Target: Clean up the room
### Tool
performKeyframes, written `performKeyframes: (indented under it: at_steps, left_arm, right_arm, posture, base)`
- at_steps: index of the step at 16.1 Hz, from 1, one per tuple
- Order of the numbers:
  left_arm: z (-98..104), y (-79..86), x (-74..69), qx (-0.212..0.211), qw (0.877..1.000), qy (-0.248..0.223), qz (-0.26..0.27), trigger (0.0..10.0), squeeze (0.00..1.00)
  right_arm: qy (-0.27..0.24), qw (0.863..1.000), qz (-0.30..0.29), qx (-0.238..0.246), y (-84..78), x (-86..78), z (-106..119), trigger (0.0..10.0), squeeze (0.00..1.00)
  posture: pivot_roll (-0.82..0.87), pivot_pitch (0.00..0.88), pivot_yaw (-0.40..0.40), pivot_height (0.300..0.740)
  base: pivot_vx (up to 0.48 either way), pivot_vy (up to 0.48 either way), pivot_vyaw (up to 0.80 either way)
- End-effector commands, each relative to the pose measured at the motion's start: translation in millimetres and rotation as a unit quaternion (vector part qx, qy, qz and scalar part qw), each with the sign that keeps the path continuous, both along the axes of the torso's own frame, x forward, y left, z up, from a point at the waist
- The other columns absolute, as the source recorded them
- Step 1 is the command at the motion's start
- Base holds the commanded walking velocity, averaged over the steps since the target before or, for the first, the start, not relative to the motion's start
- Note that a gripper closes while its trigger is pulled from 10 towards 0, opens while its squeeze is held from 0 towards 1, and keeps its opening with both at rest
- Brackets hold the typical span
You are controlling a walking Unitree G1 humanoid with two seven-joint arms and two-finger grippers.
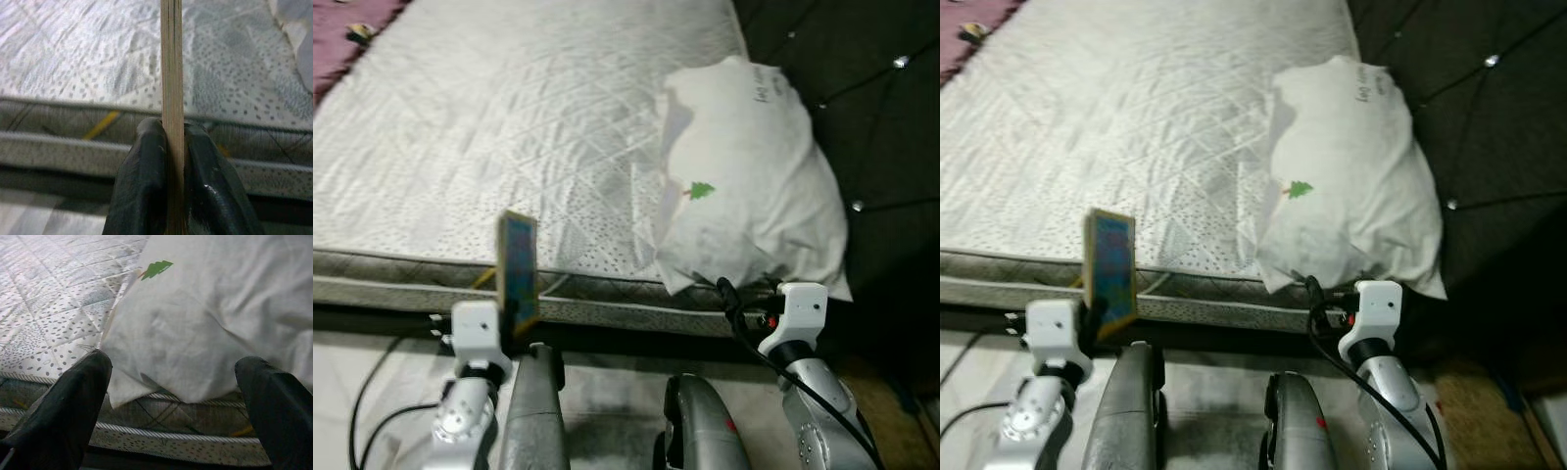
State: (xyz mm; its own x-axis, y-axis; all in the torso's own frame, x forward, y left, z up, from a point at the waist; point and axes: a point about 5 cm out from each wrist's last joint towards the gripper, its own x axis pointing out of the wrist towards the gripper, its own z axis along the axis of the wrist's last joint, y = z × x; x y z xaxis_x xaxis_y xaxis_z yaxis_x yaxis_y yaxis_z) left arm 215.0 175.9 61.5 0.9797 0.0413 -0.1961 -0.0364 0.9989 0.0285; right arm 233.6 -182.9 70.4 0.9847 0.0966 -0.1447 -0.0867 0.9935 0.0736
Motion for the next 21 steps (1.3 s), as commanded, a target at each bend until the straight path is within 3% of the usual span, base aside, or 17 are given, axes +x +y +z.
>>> performKeyframes:
  at_steps: [1,14,21]
  left_arm:
    - [11.7,-0.7,4.1,-0.003,0.999,-0.031,-0.006,10.0,0.0]
    - [12.4,-4.5,4.9,-0.014,0.999,-0.034,-0.018,10.0,0.0]
    - [9.9,-5.8,4.4,-0.018,1.0,-0.025,-0.001,10.0,0.0]
  right_arm:
    - [0.002,1.0,-0.004,-0.004,-2.1,-1.1,-0.6,10.0,0.0]
    - [0.003,1.0,-0.002,-0.008,-2.4,0.4,-0.3,10.0,0.0]
    - [0.006,1.0,0.0,-0.008,-2.6,-0.8,-2.1,10.0,0.0]
  posture:
    - [-0.03,0.172,-0.046,0.622]
    - [-0.03,0.175,-0.046,0.622]
    - [-0.03,0.177,-0.048,0.622]
  base:
    - [0.0,0.0,0.0]
    - [0.357,0.0,0.0]
    - [0.0,0.0,0.0]
